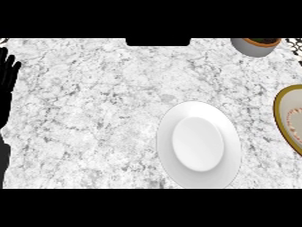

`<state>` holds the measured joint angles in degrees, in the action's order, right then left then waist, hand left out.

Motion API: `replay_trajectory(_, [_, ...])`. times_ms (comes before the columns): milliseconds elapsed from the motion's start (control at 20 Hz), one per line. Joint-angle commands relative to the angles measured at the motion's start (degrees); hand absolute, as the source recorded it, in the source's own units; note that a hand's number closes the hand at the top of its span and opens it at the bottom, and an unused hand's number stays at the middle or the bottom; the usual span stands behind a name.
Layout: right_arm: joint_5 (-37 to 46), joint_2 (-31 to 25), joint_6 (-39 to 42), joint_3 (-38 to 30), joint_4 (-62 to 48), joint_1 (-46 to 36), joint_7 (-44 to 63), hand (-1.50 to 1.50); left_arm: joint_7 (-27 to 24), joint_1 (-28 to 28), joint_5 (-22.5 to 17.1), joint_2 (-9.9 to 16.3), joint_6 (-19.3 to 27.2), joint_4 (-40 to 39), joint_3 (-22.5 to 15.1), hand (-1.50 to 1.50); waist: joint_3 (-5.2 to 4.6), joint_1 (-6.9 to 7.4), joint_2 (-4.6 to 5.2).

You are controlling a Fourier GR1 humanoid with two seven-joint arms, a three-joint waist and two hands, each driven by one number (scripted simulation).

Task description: Pick the lemon from the plate and place it in the bowl

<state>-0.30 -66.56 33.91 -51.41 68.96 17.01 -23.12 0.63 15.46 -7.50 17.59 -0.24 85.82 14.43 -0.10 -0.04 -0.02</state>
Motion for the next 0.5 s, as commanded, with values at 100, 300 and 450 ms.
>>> replay_trajectory(100, [-1.3,4.5,-0.4,8.0,12.0,-6.5,13.8,1.5,1.7,-1.1,1.3,-1.9,2.1,2.5,-1.4,0.0,0.06,0.51,0.0])
replay_trajectory(300, [0.3,9.0,-3.9,17.0,17.4,-11.4,20.9,1.5,1.0,0.8,0.9,-0.8,0.6,0.3,-1.1,0.0,0.07,0.99,0.15])
replay_trajectory(450, [2.1,10.5,-4.5,20.5,19.3,-14.6,25.9,1.5,-1.1,0.0,1.9,-1.8,1.5,-0.7,-1.3,0.0,0.07,0.59,0.09])
